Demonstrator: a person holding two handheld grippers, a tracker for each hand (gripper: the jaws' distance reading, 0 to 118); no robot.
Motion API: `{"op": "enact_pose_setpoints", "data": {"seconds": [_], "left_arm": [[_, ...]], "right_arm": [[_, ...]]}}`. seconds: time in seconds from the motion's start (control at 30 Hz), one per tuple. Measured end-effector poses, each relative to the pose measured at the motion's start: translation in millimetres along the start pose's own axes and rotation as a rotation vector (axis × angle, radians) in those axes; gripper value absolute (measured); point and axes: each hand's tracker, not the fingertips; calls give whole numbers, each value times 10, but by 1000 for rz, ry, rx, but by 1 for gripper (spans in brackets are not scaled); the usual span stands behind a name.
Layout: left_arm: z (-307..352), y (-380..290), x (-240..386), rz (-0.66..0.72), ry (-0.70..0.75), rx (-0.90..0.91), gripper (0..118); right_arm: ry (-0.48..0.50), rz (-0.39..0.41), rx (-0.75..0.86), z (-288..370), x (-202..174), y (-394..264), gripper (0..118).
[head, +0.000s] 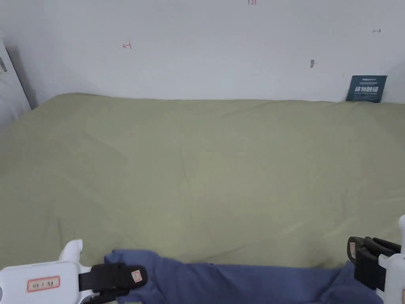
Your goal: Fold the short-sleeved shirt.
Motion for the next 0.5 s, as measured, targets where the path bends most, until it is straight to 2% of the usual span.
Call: {"op": "enact_pose_setpoints", "data": {"seconds": [0.2, 0.3, 0.43, 0.5], "left_arm": [[-705, 10, 953, -208, -23, -137, 13], [-1198, -14, 1172, -267, -27, -223, 13], [-1809, -188, 1396, -282, -8, -369, 13], [-2039, -258, 1453, -268, 22, -384, 15]], "right_arm": [[-15, -36, 14, 129, 151, -14, 2], [-22, -55, 13, 187, 263, -64, 2], [-65, -78, 12, 272, 432, -124, 2], [-102, -89, 4, 288, 511, -154, 2]]}}
